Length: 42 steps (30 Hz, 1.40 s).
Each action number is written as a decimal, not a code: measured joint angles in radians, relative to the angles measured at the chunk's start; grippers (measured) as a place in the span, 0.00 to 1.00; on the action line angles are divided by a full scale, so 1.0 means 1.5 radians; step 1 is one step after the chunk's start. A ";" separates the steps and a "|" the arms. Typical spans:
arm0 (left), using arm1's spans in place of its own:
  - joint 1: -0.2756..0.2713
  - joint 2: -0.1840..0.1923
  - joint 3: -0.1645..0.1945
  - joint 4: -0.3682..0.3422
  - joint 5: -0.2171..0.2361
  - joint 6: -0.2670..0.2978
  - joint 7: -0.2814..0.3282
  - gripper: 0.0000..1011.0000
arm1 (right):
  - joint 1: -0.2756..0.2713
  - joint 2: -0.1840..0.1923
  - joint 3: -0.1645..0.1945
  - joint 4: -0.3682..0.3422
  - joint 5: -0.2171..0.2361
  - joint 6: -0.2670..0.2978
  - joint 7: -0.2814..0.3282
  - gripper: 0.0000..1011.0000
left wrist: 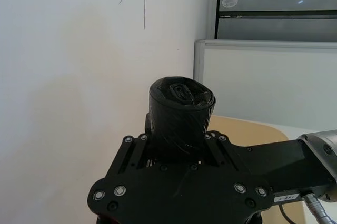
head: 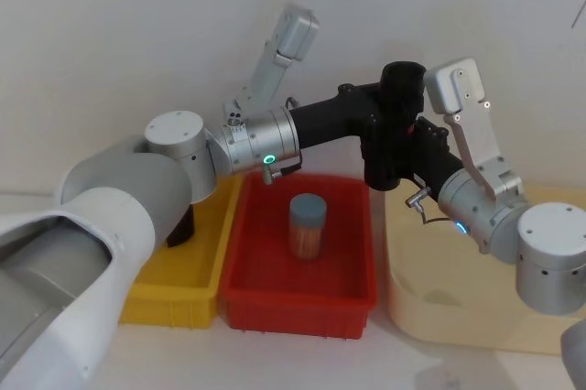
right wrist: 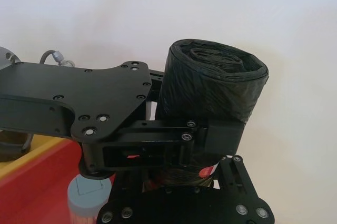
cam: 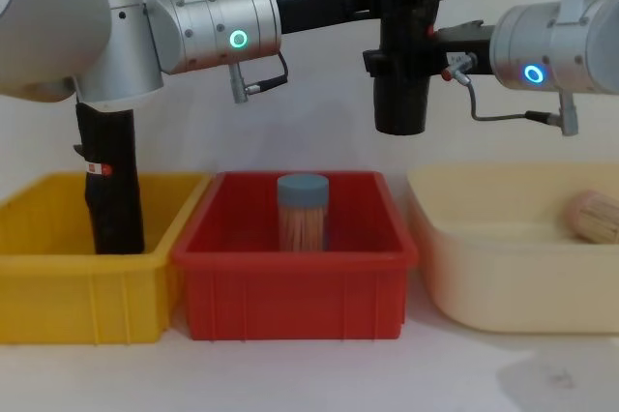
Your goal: Pick up the garbage bag with the one hand and transfer it to the other hand.
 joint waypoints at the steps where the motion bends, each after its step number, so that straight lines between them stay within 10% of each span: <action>1: 0.000 0.000 0.000 0.000 0.000 0.000 0.000 0.37 | 0.000 0.000 0.000 0.000 0.000 0.000 0.000 0.60; 21: 0.000 0.000 0.000 0.000 0.000 0.000 0.000 0.94 | -0.016 0.010 0.018 -0.032 -0.020 0.025 -0.038 0.60; 33: 0.000 0.000 0.000 0.000 0.000 0.000 0.000 0.99 | -0.059 0.035 0.064 -0.100 -0.041 0.077 -0.095 0.60; 42: 0.000 0.000 0.000 0.000 0.000 0.000 0.000 0.99 | -0.094 0.056 0.107 -0.151 -0.052 0.118 -0.134 0.85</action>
